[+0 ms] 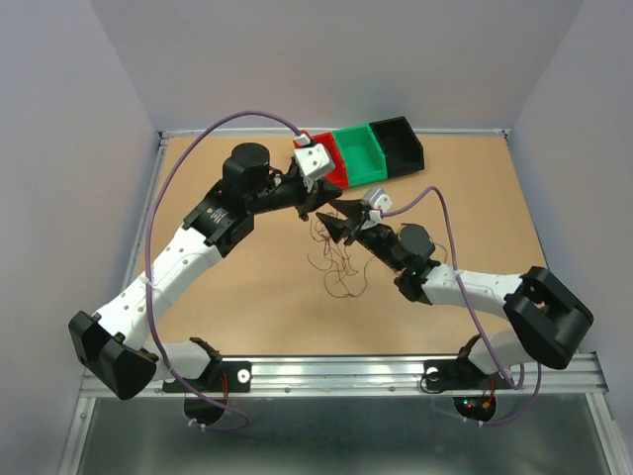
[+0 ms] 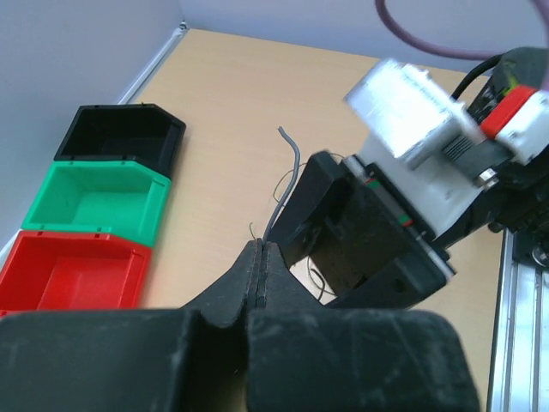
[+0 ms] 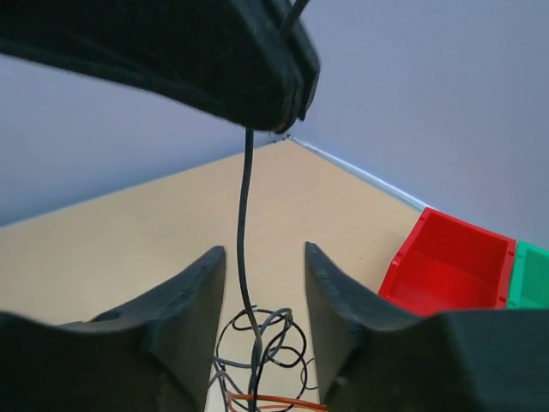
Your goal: Untangle the cables
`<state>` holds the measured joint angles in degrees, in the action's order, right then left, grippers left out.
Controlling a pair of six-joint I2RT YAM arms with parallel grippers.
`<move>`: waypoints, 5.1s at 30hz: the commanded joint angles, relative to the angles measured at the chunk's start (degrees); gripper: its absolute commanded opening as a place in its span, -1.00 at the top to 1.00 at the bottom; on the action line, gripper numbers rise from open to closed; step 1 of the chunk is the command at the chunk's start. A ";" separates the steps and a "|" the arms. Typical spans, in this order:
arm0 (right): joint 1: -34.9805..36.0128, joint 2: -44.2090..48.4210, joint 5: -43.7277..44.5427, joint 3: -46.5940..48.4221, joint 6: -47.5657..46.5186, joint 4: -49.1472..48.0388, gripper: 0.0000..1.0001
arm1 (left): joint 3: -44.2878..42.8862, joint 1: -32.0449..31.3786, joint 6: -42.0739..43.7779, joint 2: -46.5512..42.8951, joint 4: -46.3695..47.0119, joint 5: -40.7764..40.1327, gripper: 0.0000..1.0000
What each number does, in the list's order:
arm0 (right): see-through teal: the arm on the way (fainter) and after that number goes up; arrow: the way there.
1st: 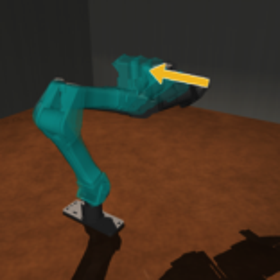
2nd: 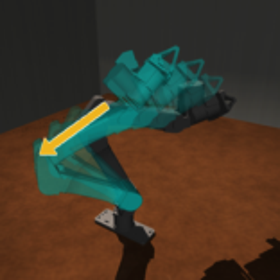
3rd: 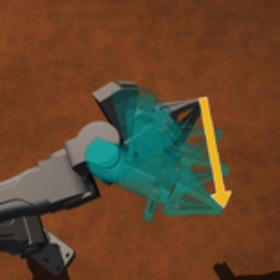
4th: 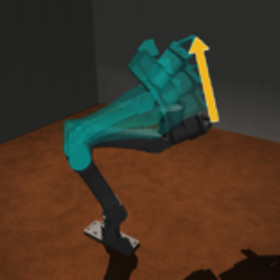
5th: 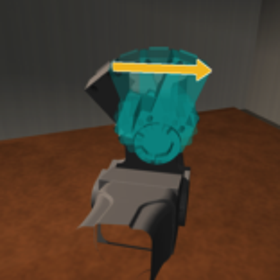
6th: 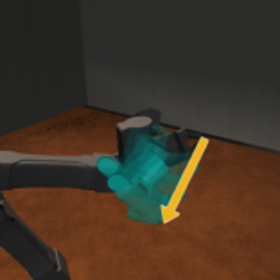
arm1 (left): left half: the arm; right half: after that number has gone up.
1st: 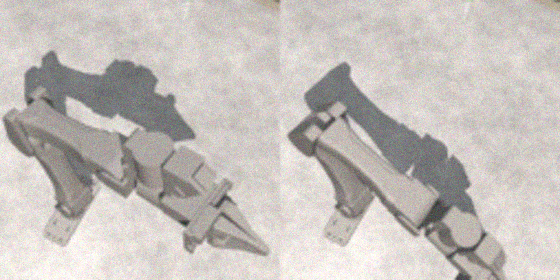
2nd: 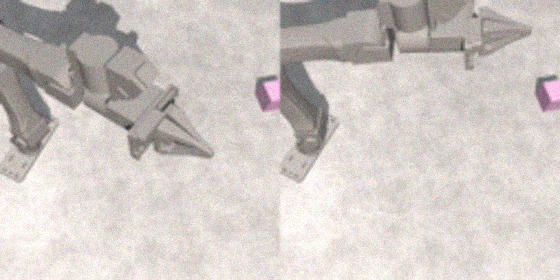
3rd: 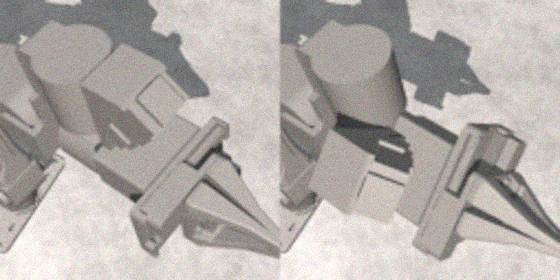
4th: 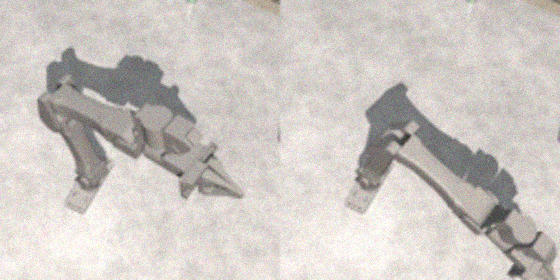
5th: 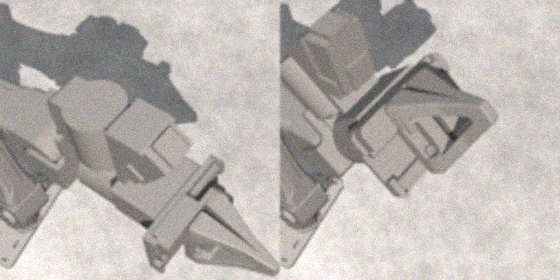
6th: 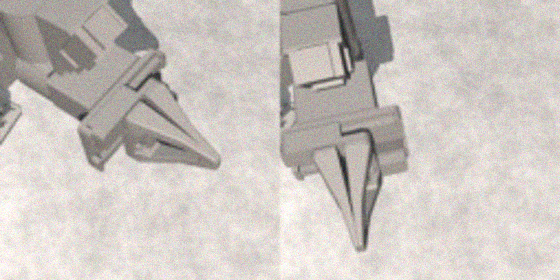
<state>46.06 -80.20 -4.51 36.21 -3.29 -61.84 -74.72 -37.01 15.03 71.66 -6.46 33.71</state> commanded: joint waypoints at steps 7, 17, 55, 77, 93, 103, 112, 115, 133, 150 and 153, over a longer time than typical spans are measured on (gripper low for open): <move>-0.01 -16.80 -5.94 0.47 9.43 -11.14 0.35 | -32.64 -0.25 -2.81 5.67 -3.11 -15.14 1.00; -0.01 -22.19 -1.12 -6.76 14.10 -26.57 0.45 | -57.23 -0.08 -0.79 12.11 1.68 -38.28 1.00; -0.10 -11.02 -11.04 0.00 14.18 -5.57 -0.47 | -35.58 0.98 1.94 5.42 12.79 -49.01 1.00; 0.08 -13.06 -22.21 4.58 20.17 -2.41 0.99 | -30.06 0.98 3.43 5.95 12.96 -48.74 1.00; -0.01 -12.24 -12.90 19.06 14.45 16.04 0.99 | -2.03 38.32 -4.31 15.96 11.12 -0.46 1.00; 0.08 -22.09 -9.11 29.62 14.36 20.89 0.99 | 3.43 42.64 -1.15 17.38 11.64 -0.21 -0.72; -0.01 -27.37 -11.74 32.88 12.87 20.80 0.99 | 16.44 42.64 5.98 7.01 16.83 15.30 -0.86; -0.10 -27.90 -14.73 33.23 11.90 20.54 0.99 | 18.90 42.73 10.52 5.69 15.35 23.92 -0.85; -0.01 -28.25 -21.94 32.79 10.58 19.57 0.99 | 20.23 33.85 26.72 6.30 4.96 27.46 -0.41; -0.01 -28.17 -24.23 32.26 10.32 19.57 0.99 | 18.73 30.69 25.75 8.41 5.49 24.21 0.76; -0.10 -27.81 -24.32 31.74 10.06 19.48 0.99 | 19.08 30.60 25.84 7.71 5.58 22.90 0.20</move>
<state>44.77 -109.58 -25.69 65.87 7.09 -38.96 -53.78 -5.82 40.27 80.42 -2.66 57.65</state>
